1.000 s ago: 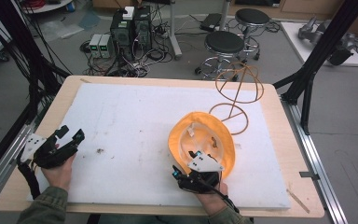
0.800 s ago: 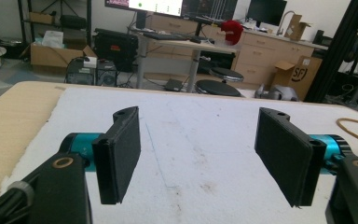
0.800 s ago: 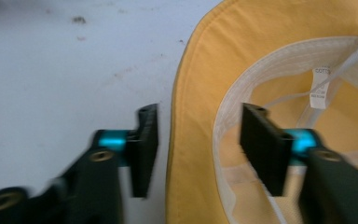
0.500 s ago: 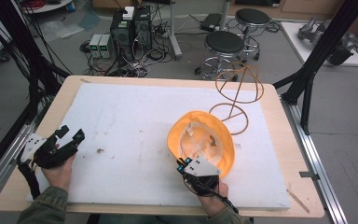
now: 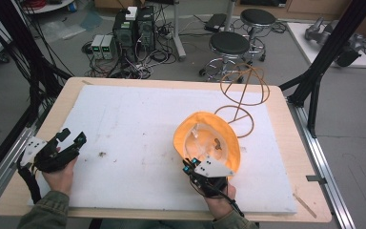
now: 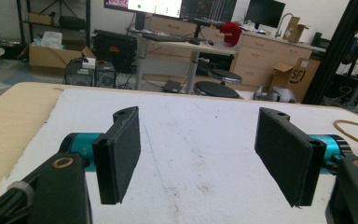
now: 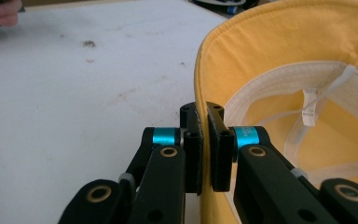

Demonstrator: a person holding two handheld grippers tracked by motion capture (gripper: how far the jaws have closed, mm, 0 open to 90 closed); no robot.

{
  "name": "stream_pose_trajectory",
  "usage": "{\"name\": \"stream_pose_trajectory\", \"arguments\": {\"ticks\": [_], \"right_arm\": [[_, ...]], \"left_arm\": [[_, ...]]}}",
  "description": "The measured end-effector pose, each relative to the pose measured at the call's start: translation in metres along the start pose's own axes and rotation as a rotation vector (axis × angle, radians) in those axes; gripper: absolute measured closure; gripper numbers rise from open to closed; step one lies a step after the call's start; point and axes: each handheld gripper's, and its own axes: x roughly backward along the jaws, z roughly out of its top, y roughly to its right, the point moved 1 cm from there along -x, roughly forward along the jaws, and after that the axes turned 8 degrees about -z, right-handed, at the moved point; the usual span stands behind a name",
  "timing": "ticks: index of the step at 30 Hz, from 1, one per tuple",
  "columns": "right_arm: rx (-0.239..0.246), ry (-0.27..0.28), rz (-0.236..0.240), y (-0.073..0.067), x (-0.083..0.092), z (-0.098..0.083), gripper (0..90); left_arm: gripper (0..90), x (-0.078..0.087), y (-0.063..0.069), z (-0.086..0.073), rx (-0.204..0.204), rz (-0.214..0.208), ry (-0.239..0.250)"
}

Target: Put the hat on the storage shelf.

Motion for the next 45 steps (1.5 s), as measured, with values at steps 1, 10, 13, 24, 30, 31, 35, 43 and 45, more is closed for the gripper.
{"name": "stream_pose_trajectory", "arguments": {"ticks": [1,10,13,24,30,31,35,43,45], "right_arm": [[0.000,0.000,0.000,0.000,0.000,0.000,86.4],[-0.022,0.167,0.032,0.020,0.010,0.021,86.4],[-0.049,0.234,0.060,0.028,0.011,0.031,86.5],[-0.091,0.367,0.141,0.045,0.012,0.052,86.4],[-0.110,0.440,0.231,0.059,0.005,0.075,86.4],[-0.121,0.448,0.234,0.061,0.005,0.077,86.4],[-0.164,0.509,0.282,0.077,-0.001,0.091,86.4],[-0.159,0.544,0.306,0.103,-0.004,0.118,86.4],[-0.158,0.544,0.297,0.110,-0.004,0.126,86.4]], "left_arm": [[31.6,0.000,0.000,0.000,0.000,0.000,0.000],[31.5,0.000,0.001,-0.001,0.006,-0.010,-0.006],[31.5,0.000,0.001,-0.001,0.006,-0.009,-0.005],[31.5,0.000,0.001,-0.002,0.011,-0.009,-0.005],[31.4,0.000,0.001,-0.002,0.014,-0.014,-0.001],[31.4,0.000,0.001,-0.002,0.011,-0.018,0.001],[31.4,0.000,0.002,-0.001,0.009,-0.019,0.001],[31.4,0.000,0.002,-0.002,0.013,-0.020,0.001],[31.4,-0.001,0.002,-0.002,0.012,-0.020,0.000]]}}
